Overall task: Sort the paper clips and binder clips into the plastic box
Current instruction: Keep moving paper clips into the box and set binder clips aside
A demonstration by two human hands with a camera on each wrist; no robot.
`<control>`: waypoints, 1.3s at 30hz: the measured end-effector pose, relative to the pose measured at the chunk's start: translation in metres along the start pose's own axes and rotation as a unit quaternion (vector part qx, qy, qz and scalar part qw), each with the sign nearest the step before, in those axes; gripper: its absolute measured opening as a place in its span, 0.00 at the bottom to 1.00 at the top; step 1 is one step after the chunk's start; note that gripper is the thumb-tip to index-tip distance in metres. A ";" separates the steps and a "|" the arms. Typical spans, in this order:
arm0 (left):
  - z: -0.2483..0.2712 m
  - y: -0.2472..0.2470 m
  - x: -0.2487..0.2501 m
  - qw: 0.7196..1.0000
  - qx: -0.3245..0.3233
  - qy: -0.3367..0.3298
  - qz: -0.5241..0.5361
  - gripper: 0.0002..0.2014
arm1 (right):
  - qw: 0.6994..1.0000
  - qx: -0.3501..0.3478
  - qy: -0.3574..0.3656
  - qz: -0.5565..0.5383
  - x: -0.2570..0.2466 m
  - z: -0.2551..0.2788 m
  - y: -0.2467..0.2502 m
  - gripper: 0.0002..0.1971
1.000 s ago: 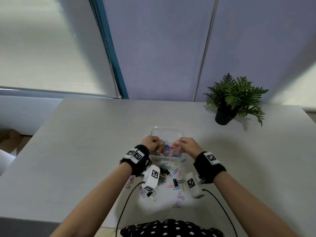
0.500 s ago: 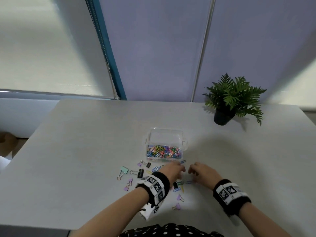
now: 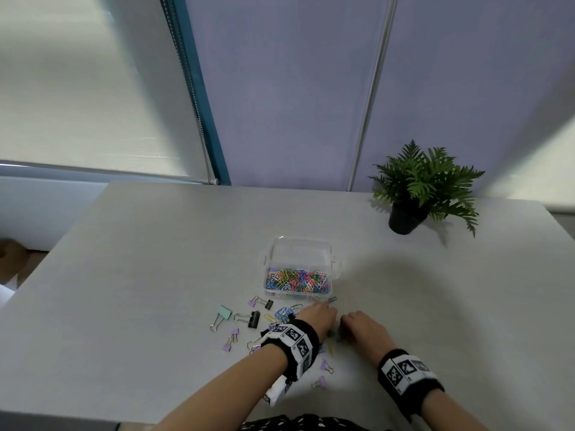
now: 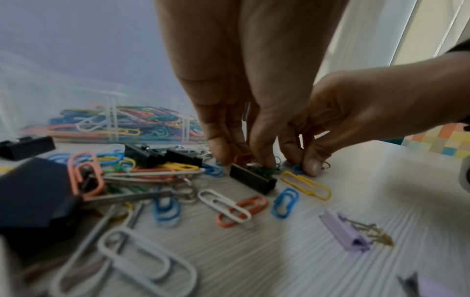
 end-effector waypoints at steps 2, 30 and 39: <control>0.002 0.001 -0.001 1.000 0.003 -0.001 0.007 0.09 | 1.000 0.004 0.014 0.012 -0.002 0.002 0.000 0.08; 0.028 0.088 -0.046 0.980 0.147 -0.060 0.123 0.10 | 0.962 0.118 0.044 -0.241 -0.030 -0.037 0.091 0.02; 0.014 0.002 -0.001 1.000 0.027 -0.009 0.005 0.10 | 0.991 -0.113 -0.078 -0.007 0.012 0.035 -0.011 0.14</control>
Point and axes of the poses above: each hand's wrist, its own z-axis away from the middle knuckle, its own y-axis out of the back of the hand, x = y × z, the point moved 10 cm from there along -z, towards the middle knuckle, and after that the axes turned 4 degrees about z, right-handed, at the moved point
